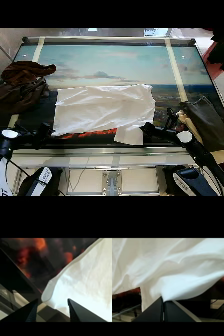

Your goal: Fold the shirts.

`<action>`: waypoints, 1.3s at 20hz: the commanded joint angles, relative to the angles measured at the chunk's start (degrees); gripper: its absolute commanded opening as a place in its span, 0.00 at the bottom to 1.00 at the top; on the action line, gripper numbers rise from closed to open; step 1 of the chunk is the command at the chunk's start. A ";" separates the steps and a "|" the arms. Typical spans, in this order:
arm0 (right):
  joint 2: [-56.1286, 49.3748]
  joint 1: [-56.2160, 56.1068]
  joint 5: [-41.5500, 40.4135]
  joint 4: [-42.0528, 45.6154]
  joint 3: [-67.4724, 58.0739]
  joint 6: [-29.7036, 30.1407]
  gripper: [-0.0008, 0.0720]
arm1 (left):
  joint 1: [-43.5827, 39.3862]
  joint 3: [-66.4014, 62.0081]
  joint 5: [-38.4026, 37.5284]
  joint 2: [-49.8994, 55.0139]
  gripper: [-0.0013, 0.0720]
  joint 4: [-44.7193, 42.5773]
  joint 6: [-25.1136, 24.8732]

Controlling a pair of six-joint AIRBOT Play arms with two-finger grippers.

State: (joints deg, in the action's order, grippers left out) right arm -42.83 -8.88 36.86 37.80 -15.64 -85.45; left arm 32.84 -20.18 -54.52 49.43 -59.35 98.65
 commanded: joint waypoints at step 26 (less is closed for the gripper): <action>-6.58 0.22 6.54 26.38 -33.35 -3.32 0.05 | -20.09 -26.53 21.03 5.33 0.03 8.28 -16.76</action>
State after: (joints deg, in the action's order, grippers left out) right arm -45.34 -8.71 46.52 59.40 -44.36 -88.73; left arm 17.39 -43.16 -38.68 51.68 -45.43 80.77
